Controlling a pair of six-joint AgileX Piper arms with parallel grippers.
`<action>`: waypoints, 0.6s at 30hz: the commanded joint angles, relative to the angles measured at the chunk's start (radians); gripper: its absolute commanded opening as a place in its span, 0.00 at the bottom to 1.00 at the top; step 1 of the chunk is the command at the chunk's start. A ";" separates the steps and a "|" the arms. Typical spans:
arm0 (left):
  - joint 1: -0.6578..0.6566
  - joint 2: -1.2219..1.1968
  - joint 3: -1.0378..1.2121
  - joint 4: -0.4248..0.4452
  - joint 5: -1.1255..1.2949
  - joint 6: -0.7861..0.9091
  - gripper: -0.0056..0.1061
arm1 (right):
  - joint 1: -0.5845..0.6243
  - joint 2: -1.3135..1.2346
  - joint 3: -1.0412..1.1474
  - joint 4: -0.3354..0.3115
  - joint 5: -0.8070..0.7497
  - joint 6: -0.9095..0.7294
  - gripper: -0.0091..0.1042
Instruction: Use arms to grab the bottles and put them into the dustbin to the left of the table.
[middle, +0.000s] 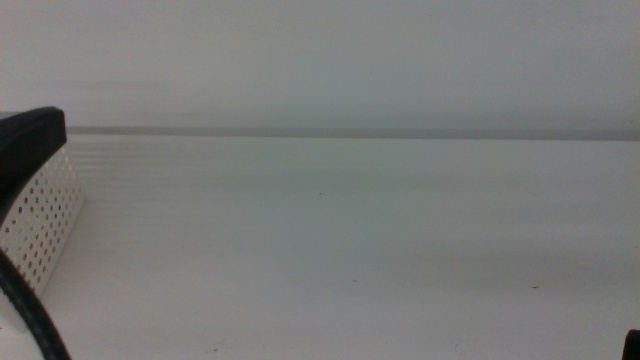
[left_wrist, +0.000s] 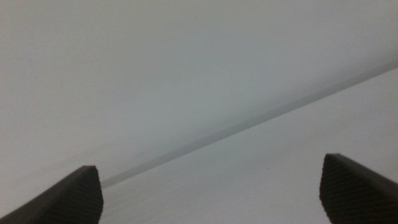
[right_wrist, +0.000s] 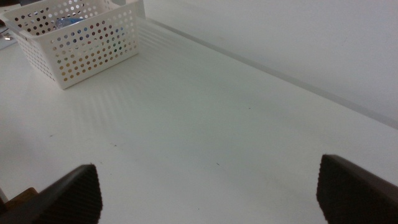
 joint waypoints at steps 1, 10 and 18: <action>-0.009 -0.008 0.013 0.031 -0.018 -0.013 0.89 | 0.002 -0.002 0.006 -0.004 -0.006 -0.001 0.89; 0.107 -0.130 0.180 0.066 -0.121 -0.013 0.89 | -0.022 -0.127 0.204 -0.121 -0.192 -0.001 0.89; 0.211 -0.323 0.509 0.060 -0.330 -0.013 0.89 | -0.241 -0.350 0.441 -0.140 -0.210 -0.001 0.89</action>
